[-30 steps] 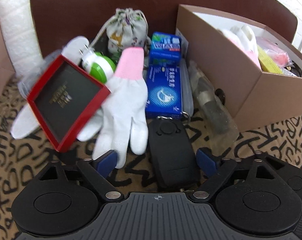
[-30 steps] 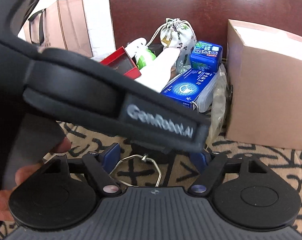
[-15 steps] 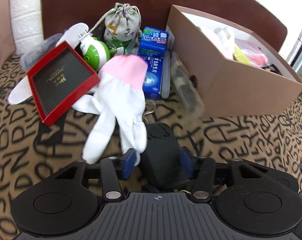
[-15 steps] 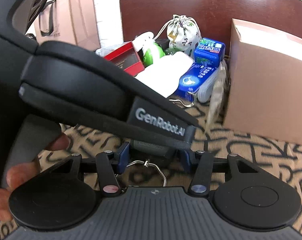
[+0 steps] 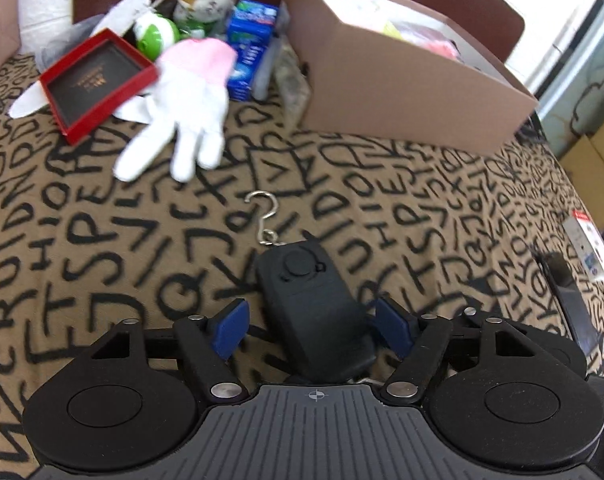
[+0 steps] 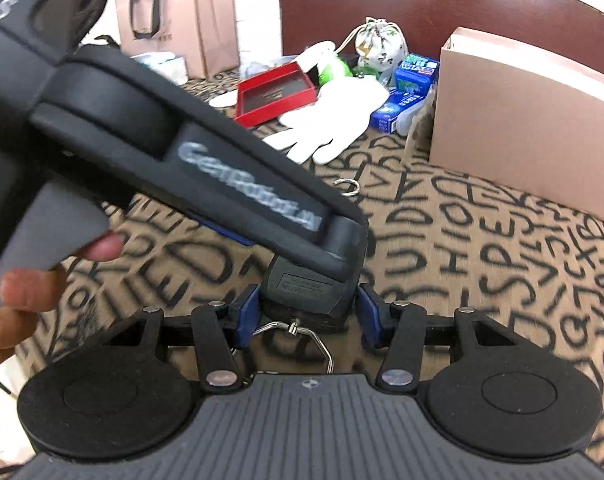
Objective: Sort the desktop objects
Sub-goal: 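Close the left gripper on the black scale and lift it, then carry the scale over the cardboard box and open the left gripper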
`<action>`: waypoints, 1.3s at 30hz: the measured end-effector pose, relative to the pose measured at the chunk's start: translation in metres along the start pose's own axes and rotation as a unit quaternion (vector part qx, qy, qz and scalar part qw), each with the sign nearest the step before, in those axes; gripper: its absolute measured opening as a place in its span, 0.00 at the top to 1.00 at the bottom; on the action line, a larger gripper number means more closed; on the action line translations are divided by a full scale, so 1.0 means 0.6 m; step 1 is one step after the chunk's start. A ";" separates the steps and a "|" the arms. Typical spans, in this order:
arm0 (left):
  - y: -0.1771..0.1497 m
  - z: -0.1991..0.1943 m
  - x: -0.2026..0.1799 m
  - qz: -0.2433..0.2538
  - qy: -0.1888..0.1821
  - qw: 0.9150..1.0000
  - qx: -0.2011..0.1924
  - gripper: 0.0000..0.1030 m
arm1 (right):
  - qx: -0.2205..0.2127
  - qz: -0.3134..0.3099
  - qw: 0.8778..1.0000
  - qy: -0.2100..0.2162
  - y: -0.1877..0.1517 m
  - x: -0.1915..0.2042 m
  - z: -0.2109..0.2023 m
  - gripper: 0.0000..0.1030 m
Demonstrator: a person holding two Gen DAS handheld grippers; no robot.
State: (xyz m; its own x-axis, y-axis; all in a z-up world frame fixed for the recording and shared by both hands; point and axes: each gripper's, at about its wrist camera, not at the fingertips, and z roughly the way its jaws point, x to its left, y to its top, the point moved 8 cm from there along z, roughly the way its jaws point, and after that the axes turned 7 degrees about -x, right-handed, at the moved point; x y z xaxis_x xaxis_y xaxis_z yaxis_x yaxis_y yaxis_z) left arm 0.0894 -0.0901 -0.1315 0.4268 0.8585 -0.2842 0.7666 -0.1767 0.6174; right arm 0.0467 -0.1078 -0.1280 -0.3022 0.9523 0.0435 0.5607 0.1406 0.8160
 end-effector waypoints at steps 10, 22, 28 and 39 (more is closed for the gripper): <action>-0.006 0.014 -0.008 0.018 0.028 0.999 0.002 0.29 | -0.001 0.037 0.999 -0.005 -0.002 -0.007 -0.005 0.43; 0.011 0.005 -0.029 0.026 0.038 0.999 -0.012 0.42 | -0.008 0.054 0.998 -0.015 0.011 -0.025 0.010 0.44; 0.072 -0.030 -0.077 0.048 0.034 0.996 -0.068 0.42 | -0.048 0.058 0.997 -0.025 0.063 -0.058 -0.019 0.44; 0.270 -0.064 -0.131 0.076 0.015 0.983 -0.166 0.42 | -0.145 0.045 0.987 -0.056 0.240 -0.154 -0.049 0.44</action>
State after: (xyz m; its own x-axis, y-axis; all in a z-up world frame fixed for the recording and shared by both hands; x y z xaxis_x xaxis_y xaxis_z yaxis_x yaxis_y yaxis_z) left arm 0.1617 -0.1676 0.0187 0.5062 0.8489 -0.1522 0.4937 -0.1405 0.8582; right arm 0.1327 -0.1833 0.0024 -0.1652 0.9836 0.0723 0.3330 -0.0134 0.9428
